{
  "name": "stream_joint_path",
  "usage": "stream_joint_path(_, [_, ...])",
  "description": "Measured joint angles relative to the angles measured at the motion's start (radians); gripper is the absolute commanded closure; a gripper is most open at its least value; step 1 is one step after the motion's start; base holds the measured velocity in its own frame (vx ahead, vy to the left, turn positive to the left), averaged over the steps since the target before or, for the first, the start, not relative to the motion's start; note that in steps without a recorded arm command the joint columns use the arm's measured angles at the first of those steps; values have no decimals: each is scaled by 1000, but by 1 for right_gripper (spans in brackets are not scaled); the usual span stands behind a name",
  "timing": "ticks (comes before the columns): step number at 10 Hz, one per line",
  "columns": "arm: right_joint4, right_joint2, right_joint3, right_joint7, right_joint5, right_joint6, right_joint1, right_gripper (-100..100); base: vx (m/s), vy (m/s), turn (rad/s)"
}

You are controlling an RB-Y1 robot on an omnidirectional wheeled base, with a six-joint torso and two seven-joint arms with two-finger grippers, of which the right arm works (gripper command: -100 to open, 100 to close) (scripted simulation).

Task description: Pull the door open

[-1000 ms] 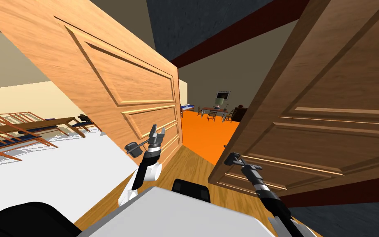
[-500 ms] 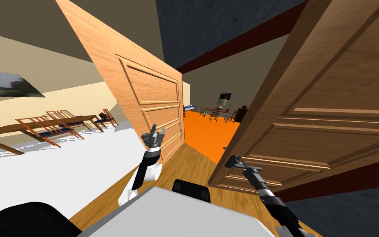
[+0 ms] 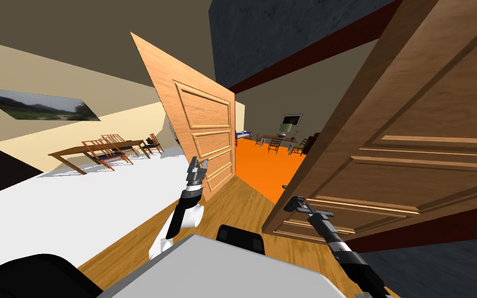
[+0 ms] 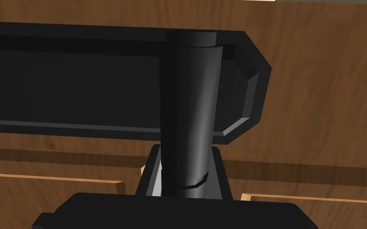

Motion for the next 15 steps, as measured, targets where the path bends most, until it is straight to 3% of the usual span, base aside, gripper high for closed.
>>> stream_joint_path(4, [34,-26,8,-22,7,-63,9,100,-203,-72,114])
stream_joint_path(6, [42,-29,12,-25,10,-72,13,100,-169,-73,133])
stream_joint_path(15, [94,-67,15,-52,19,-160,12,100,-190,-71,124])
